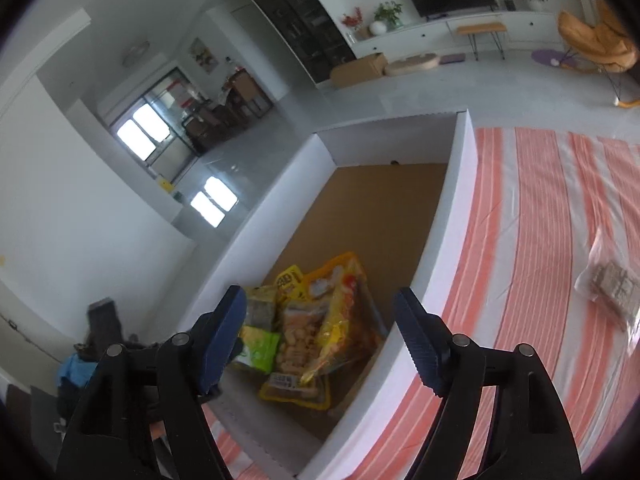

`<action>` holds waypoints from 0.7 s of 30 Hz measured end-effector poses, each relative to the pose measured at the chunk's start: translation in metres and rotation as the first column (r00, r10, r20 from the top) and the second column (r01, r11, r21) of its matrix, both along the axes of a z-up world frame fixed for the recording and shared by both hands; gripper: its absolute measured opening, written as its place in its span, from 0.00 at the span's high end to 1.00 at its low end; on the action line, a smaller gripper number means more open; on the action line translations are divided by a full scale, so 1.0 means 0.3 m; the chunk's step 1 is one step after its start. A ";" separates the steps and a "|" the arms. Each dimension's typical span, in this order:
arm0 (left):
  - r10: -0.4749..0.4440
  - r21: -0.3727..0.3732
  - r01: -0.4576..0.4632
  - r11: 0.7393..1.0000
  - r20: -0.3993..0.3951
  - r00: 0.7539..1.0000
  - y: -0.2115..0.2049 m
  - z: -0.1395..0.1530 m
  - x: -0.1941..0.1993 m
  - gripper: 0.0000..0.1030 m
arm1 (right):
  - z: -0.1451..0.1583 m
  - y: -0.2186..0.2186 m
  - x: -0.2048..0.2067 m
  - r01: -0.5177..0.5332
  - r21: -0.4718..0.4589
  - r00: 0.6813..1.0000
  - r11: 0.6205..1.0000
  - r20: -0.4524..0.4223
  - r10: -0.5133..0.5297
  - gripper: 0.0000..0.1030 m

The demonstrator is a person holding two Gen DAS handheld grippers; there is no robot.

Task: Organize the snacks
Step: 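Carry both packets into the white box and open both tools, then move both tools back over the remaining snacks on the table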

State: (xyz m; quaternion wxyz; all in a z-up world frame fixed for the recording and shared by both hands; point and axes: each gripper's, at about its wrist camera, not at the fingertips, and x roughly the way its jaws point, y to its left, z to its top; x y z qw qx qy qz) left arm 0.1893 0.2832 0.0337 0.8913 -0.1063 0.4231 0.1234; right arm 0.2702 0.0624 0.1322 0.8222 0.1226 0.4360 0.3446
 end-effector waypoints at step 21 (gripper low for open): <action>-0.371 0.170 0.349 0.921 0.122 0.920 -0.820 0.159 -0.122 0.05 | -0.393 -1.182 -0.418 0.366 -0.482 0.926 0.796 0.106 -0.361 0.23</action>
